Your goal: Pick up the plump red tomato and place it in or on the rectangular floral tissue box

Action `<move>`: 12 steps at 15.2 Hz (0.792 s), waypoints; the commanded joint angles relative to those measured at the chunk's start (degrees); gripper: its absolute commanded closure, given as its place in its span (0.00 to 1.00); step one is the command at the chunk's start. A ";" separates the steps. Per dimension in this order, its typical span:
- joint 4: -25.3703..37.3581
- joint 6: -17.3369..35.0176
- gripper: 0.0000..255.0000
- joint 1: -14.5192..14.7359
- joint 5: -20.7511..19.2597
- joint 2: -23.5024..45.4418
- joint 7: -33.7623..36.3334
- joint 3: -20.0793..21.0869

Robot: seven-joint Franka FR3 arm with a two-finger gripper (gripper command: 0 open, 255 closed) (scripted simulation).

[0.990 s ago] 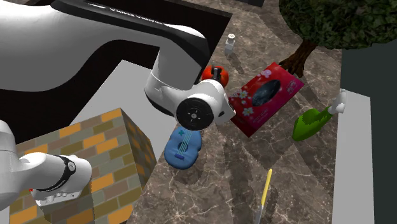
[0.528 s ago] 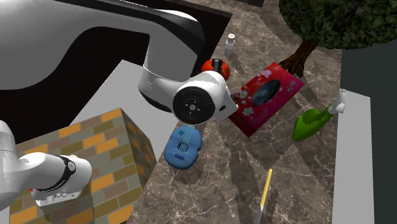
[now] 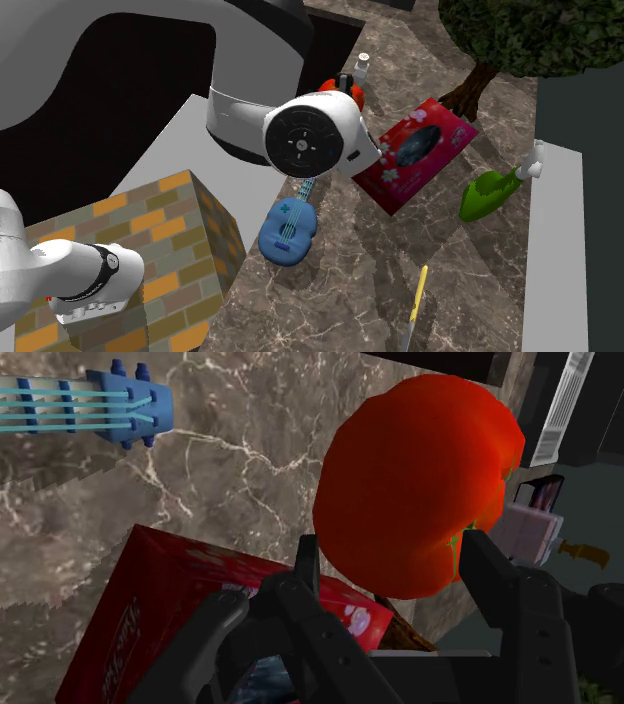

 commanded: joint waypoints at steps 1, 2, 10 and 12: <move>0.47 -0.60 1.00 0.02 -1.19 -0.69 1.38 -0.12; 0.76 -0.92 1.00 0.03 -1.78 -1.01 2.09 -0.17; 14.93 -8.86 1.00 -3.48 -2.32 8.18 3.51 -2.33; 20.96 -11.78 1.00 -5.23 -1.88 12.47 3.85 -2.81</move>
